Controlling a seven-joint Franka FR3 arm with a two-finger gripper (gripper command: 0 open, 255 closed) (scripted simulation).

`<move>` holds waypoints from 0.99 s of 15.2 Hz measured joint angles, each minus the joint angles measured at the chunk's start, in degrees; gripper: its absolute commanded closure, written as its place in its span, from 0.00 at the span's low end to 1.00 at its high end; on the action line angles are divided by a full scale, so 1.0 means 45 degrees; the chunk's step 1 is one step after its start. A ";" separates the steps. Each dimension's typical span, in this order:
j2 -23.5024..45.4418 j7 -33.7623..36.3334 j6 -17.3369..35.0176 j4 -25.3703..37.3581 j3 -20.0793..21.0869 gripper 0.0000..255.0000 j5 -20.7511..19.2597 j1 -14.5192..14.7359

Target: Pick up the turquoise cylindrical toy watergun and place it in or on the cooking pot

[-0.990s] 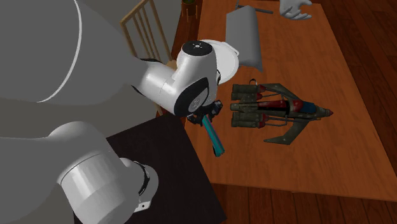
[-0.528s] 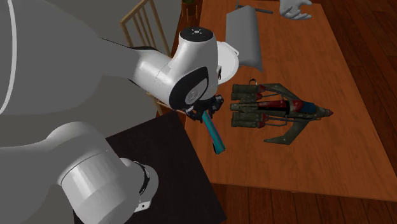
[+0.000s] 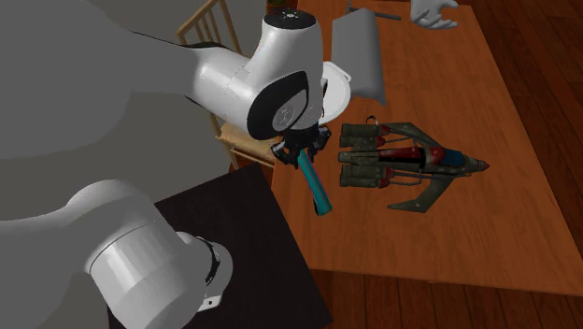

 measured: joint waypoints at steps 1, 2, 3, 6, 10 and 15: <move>0.0337 0.0171 -0.0036 0.0348 0.0137 1.00 0.0077 0.0100; 0.0795 0.0383 -0.0087 0.0836 0.0308 1.00 0.0168 0.0217; 0.1193 0.0611 -0.0012 0.1139 0.0476 1.00 0.0224 0.0316; 0.2486 0.1276 -0.0048 0.2395 0.0967 1.00 0.0339 0.0579; 0.4116 0.2144 -0.0358 0.4239 0.1541 1.00 0.0327 0.0866; 0.6386 0.3077 -0.0824 0.6847 0.1996 1.00 -0.0005 0.1136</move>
